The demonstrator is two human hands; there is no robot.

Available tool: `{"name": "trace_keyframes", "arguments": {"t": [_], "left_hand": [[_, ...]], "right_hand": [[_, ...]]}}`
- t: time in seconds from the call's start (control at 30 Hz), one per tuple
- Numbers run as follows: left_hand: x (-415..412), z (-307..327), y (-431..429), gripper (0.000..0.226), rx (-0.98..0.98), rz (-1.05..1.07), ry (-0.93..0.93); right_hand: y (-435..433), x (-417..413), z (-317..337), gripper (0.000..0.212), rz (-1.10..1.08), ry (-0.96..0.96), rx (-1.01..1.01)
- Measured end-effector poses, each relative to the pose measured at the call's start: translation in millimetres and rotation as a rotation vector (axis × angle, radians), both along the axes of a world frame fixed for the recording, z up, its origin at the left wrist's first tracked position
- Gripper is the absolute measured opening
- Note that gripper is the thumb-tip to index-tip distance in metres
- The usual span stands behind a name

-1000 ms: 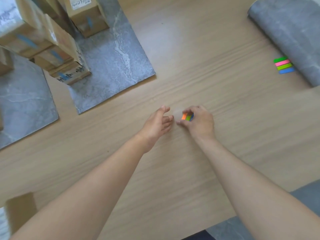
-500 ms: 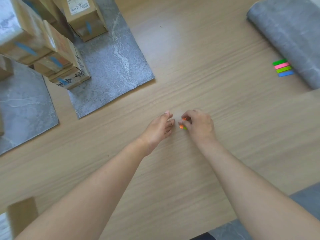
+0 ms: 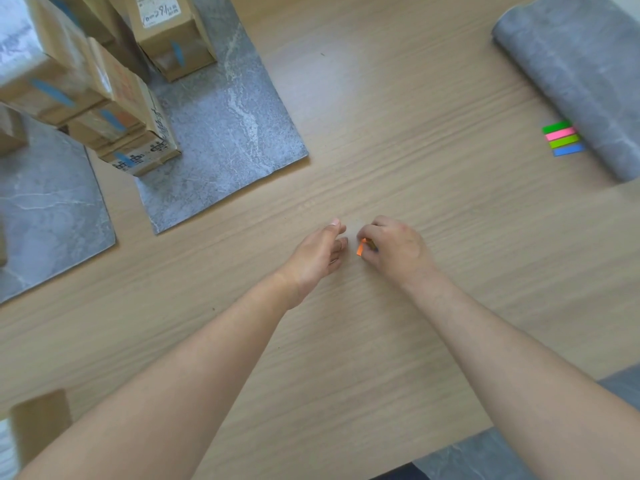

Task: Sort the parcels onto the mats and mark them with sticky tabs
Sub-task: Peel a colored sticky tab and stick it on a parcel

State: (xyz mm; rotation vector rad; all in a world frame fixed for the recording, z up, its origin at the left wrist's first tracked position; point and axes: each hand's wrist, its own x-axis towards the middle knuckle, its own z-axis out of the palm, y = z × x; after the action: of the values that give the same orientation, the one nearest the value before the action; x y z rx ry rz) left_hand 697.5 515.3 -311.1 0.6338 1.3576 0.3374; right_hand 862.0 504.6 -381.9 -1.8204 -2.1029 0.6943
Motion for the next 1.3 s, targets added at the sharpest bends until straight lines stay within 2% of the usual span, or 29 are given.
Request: {"name": "trace_keyframes", "arguments": {"t": [0.1, 0.23, 0.4, 0.53, 0.73, 0.83, 0.93, 1.07, 1.2, 1.3], "left_hand": [[1, -4, -3, 0.043, 0.005, 0.005, 0.027], [4, -4, -6, 0.037, -0.166, 0.063, -0.059], [4, 2, -1, 0.051, -0.288, 0.101, -0.181], [9, 6, 3, 0.061, -0.320, 0.064, -0.197], [16, 7, 2, 0.064, -0.300, 0.061, -0.142], [20, 8, -3, 0.061, -0.292, 0.077, -0.129], [23, 7, -8, 0.055, -0.260, 0.094, -0.098], [24, 8, -14, 0.041, -0.128, 0.199, -0.027], [11, 20, -20, 0.020, 0.122, 0.228, 0.077], [0, 36, -25, 0.007, 0.208, 0.289, 0.092]], "right_hand": [[3, 2, 6, 0.017, -0.043, 0.022, -0.078], [12, 5, 11, 0.024, -0.098, 0.068, -0.222], [18, 9, 16, 0.026, -0.144, 0.115, -0.321], [21, 13, 18, 0.027, -0.206, 0.135, -0.374], [23, 23, 23, 0.026, -0.436, 0.161, -0.289], [22, 30, 27, 0.020, -0.616, 0.185, -0.159], [16, 30, 34, 0.017, -0.720, 0.336, -0.054], [1, 18, 46, 0.020, -0.733, 0.548, -0.013], [-12, 0, 64, 0.023, -0.676, 0.645, 0.015], [-20, -16, 83, 0.022, -0.587, 0.652, 0.050]]}}
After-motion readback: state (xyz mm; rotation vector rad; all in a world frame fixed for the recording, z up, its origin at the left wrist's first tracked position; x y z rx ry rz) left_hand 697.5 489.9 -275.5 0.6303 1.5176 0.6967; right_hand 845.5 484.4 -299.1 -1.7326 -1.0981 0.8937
